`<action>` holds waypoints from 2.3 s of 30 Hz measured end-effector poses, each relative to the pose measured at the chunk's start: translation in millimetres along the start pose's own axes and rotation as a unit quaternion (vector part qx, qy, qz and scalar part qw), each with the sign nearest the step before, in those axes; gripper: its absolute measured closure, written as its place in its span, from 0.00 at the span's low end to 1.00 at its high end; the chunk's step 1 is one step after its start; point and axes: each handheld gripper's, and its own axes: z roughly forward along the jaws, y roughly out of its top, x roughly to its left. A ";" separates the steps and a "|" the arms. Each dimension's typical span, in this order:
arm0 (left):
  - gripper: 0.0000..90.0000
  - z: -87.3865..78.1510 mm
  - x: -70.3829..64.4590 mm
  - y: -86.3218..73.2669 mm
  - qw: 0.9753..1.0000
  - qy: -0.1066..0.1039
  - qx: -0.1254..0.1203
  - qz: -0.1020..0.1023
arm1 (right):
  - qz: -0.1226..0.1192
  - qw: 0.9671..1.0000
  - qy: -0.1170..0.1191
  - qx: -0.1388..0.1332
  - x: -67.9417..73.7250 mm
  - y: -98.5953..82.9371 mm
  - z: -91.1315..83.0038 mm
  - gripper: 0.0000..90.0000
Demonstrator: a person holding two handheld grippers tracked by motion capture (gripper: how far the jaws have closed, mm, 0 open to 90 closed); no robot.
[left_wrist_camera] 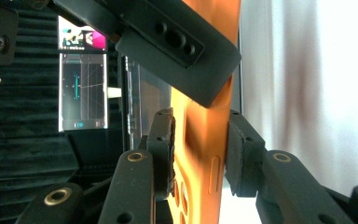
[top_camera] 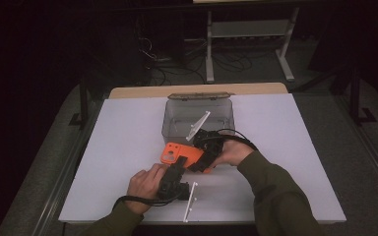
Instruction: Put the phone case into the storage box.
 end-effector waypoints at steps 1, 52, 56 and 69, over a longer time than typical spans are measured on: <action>0.74 0.0 -0.1 0.0 1.000 0.000 0.000 0.000 | 0.001 1.000 0.000 0.001 0.2 0.3 -0.1 0.17; 0.89 -3.7 -0.8 -2.2 1.000 0.015 0.002 0.019 | 0.014 0.999 0.028 -0.004 -4.8 2.3 0.4 0.17; 0.89 -3.8 -0.5 -2.1 1.000 0.012 0.002 0.017 | 0.012 0.999 0.031 -0.007 -5.0 2.4 0.4 0.15; 0.89 -3.6 -0.5 -4.2 1.000 0.006 0.004 0.016 | 0.012 0.999 0.032 -0.028 -4.2 1.3 -8.1 0.09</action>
